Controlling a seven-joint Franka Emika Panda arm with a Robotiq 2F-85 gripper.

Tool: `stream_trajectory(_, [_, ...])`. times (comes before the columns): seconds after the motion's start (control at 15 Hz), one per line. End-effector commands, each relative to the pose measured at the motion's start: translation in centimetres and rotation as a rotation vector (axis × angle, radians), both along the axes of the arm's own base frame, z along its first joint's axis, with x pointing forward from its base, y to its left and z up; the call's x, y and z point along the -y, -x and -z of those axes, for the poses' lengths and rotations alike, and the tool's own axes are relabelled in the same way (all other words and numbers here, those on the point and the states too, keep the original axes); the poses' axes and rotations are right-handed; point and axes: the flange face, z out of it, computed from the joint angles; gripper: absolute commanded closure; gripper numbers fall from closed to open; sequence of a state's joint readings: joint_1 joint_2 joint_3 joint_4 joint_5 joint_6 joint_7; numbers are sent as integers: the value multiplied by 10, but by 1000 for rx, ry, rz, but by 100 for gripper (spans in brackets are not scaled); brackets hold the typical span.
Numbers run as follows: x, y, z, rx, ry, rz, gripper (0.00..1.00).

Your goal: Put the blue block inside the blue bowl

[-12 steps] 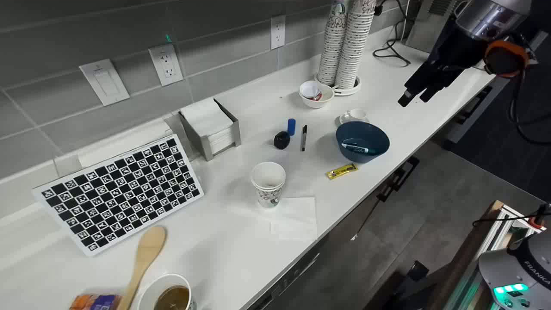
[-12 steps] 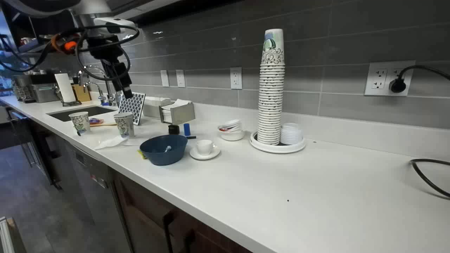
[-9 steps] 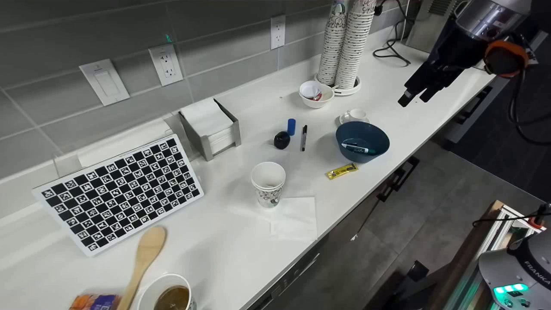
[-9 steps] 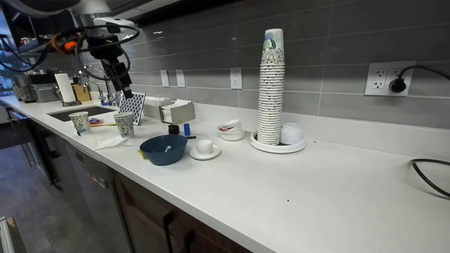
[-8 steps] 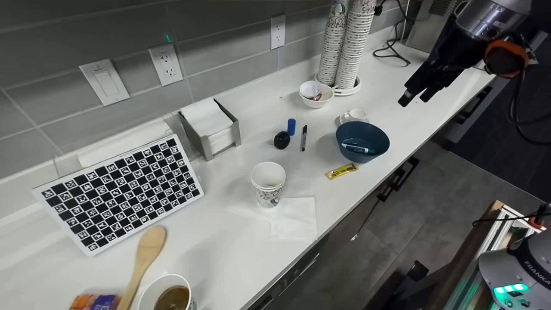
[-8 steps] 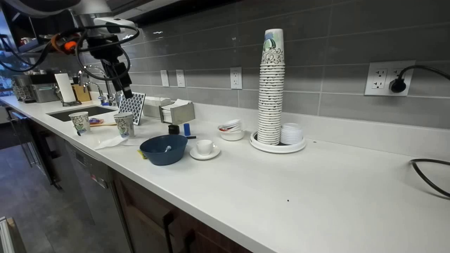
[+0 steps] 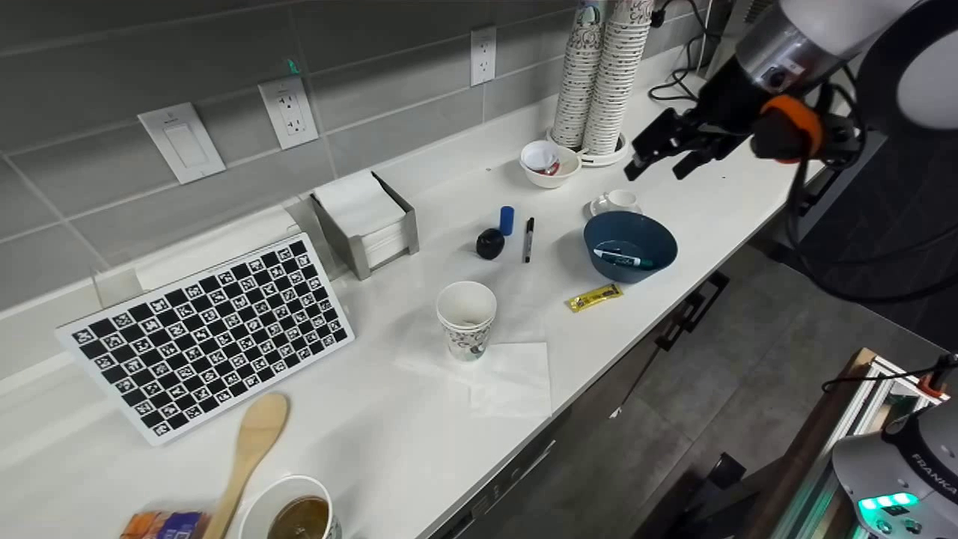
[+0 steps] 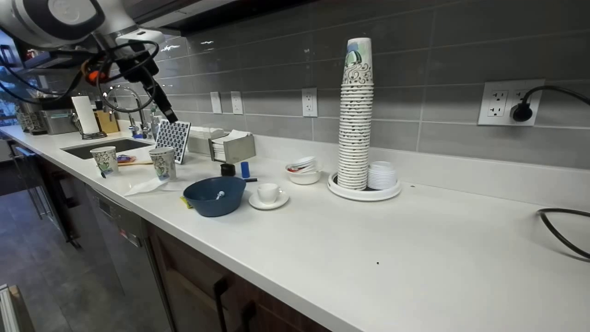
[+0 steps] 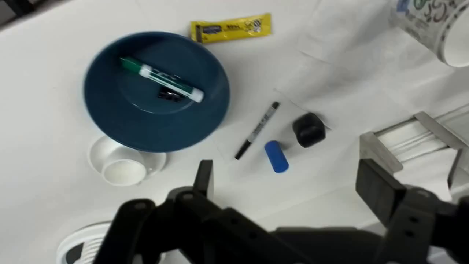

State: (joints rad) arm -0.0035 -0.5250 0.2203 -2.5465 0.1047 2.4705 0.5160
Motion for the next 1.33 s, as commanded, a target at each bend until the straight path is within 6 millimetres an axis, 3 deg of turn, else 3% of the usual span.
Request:
stream_trajectory(0.0, [-50, -55, 22, 144, 50, 50, 0])
stream_trajectory(0.2, [-42, -77, 17, 190, 205, 118, 0])
stream_trajectory(0.4, [-26, -120, 20, 149, 304, 267, 0])
stream_trajectory(0.47, [-27, -90, 25, 165, 282, 190, 0])
stream_trajectory(0.53, [-23, -97, 25, 158, 289, 207, 0])
stream_trajectory(0.87, [-26, -94, 29, 144, 272, 204, 0])
stream_trajectory(1.27, [-30, -143, 104, 9, 258, 30, 0])
